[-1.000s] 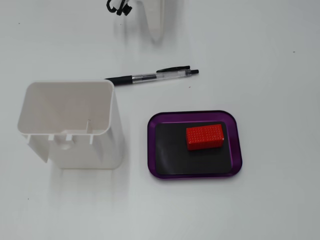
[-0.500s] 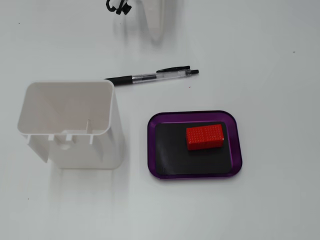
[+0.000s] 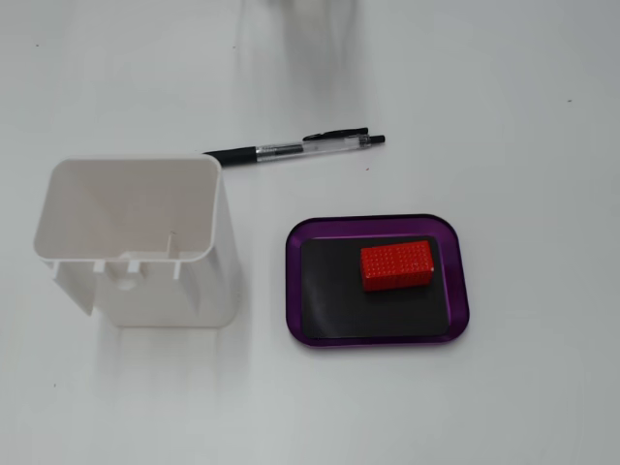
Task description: Pick up the pen and put it in the pen holder.
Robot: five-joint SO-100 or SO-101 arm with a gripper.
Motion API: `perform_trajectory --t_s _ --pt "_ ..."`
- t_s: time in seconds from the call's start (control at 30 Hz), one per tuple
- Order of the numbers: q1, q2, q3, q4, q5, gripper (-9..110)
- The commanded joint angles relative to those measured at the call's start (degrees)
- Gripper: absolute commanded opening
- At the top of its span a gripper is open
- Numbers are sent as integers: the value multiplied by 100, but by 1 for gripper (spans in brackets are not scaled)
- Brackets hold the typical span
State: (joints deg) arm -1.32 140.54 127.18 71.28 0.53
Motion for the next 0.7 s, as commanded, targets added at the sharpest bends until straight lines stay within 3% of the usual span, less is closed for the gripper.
perform_trajectory --t_s 0.0,0.27,0.67 --pt "-237 -1107 -615 149 -18 10" --pt "-580 -3006 -932 -396 -563 26" --pt "237 -4192 -958 -1433 -633 26"
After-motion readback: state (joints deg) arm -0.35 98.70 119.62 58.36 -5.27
